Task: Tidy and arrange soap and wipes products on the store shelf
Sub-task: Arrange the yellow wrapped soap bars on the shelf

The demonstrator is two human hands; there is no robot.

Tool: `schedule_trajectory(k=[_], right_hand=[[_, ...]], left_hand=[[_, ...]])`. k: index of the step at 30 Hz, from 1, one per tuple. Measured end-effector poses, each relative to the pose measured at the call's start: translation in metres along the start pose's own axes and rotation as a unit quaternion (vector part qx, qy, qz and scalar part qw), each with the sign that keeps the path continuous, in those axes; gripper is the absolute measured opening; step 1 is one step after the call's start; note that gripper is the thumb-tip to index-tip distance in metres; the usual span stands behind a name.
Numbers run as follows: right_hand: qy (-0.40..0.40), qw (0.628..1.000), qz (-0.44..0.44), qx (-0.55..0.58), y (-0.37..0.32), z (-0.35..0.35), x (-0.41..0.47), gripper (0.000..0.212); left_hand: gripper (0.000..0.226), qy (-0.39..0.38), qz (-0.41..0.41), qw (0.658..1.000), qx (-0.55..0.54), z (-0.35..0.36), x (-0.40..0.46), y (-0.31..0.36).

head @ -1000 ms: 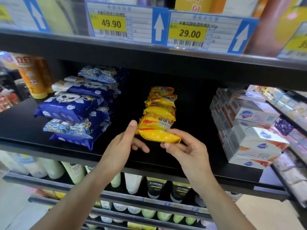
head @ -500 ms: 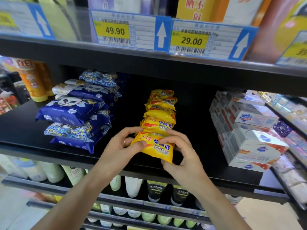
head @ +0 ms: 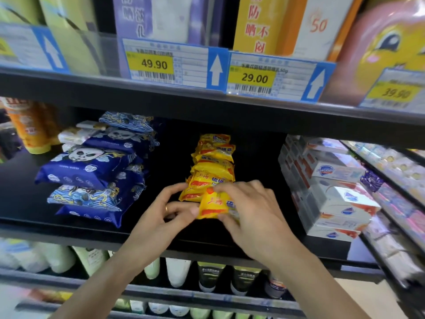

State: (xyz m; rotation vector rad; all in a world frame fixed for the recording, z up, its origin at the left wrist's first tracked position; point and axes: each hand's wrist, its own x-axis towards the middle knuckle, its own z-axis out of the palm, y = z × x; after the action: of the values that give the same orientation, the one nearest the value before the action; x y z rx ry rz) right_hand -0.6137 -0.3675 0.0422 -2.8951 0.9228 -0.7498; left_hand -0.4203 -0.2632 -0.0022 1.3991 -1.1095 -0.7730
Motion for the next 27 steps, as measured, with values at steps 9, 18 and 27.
schedule_trajectory(k=[9, 18, 27], right_hand=[[-0.154, 0.962, 0.193, -0.12, 0.043, 0.0, 0.025, 0.054], [-0.142, 0.966, 0.215, -0.013, 0.041, -0.002, 0.057, 0.077], [-0.104, 0.983, 0.149, -0.015, 0.018, 0.012, 0.098, 0.042]], left_hand=[[0.022, 0.082, 0.132, 0.919, 0.362, -0.011, 0.01, -0.016], [0.015, 0.109, 0.139, 0.893, 0.413, -0.011, 0.016, -0.032], [0.016, 0.101, 0.102, 0.92, 0.365, -0.014, 0.018, -0.035]])
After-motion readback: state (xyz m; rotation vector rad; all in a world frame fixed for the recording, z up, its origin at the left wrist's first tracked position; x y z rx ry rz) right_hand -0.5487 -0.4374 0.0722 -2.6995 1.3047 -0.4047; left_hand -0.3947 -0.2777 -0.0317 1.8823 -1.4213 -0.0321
